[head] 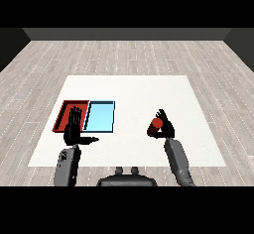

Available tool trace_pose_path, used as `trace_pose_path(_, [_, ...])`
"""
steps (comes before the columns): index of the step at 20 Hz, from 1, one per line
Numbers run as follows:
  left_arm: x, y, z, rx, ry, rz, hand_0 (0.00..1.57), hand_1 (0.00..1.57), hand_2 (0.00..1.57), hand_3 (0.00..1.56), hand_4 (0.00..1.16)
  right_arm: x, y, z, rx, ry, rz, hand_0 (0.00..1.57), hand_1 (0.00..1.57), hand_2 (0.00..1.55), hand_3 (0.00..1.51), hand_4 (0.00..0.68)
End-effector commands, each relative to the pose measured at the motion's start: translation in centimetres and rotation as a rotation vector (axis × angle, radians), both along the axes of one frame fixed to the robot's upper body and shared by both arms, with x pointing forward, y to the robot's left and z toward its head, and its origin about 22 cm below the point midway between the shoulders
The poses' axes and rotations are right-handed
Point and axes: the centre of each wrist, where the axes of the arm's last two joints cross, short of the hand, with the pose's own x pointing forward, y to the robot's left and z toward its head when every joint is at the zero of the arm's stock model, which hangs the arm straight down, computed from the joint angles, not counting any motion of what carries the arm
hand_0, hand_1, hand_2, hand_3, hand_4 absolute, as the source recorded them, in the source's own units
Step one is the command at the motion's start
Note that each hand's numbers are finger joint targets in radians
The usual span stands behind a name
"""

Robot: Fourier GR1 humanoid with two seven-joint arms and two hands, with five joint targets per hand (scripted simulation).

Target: Pick the red can and put it in the red box

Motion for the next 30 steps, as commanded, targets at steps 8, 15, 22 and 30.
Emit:
trace_pose_path(8, [-1.2, -0.7, 0.5, -0.021, -0.02, -0.001, 0.0, 0.0, 0.0, 0.0, 0.0, 1.1, 1.3, -1.1, -0.011, 0.015, 0.005, 0.0, 0.0, 0.0, 0.0, 0.0])
trace_pose_path(15, [-0.6, 0.1, 2.6, -0.001, -0.026, 0.017, 0.0, 0.0, 0.0, 0.0, 0.0, 0.8, 3.6, 0.1, -0.043, 0.045, 0.023, 0.0, 0.0, 0.0, 0.0, 0.0])
trace_pose_path(22, [-1.0, -0.2, -1.2, -0.013, -0.032, -0.005, 0.0, 0.0, 0.0, 0.0, 0.0, 2.2, 1.4, -0.4, -0.048, 0.069, -0.001, 0.0, 0.0, 0.0, 0.0, 0.0])
trace_pose_path(30, [0.4, 1.2, 1.7, -0.01, -0.02, -0.022, 0.0, 0.0, 0.0, 0.0, 0.0, 1.5, 2.2, -0.6, -0.243, 0.109, -0.084, 1.54, 1.54, 1.47, 1.42, 0.575])
